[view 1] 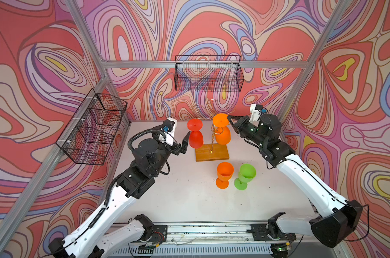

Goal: Take the wine glass off the wine glass rack
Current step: Pick up the wine glass from the wine glass rack.

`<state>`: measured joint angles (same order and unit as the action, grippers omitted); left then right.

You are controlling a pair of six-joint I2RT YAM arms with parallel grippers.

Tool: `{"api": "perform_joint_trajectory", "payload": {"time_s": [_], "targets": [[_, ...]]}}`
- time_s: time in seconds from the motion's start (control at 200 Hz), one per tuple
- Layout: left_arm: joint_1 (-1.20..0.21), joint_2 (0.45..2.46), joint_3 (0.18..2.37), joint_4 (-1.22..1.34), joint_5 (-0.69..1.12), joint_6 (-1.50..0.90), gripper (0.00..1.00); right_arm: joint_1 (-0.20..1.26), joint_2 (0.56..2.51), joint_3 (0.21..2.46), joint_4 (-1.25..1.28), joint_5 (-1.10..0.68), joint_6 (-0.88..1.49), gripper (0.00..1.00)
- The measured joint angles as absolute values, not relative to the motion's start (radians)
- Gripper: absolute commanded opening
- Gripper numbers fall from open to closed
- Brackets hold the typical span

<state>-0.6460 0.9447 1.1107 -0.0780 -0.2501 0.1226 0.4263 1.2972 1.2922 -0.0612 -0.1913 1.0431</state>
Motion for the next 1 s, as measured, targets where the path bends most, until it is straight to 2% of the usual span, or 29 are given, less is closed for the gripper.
{"api": "perform_joint_trajectory", "payload": {"time_s": [1.002], "targets": [[-0.646, 0.944, 1.11, -0.078, -0.235, 0.119, 1.0, 0.426, 1.146, 1.275, -0.205, -0.193, 1.037, 0.0]]}}
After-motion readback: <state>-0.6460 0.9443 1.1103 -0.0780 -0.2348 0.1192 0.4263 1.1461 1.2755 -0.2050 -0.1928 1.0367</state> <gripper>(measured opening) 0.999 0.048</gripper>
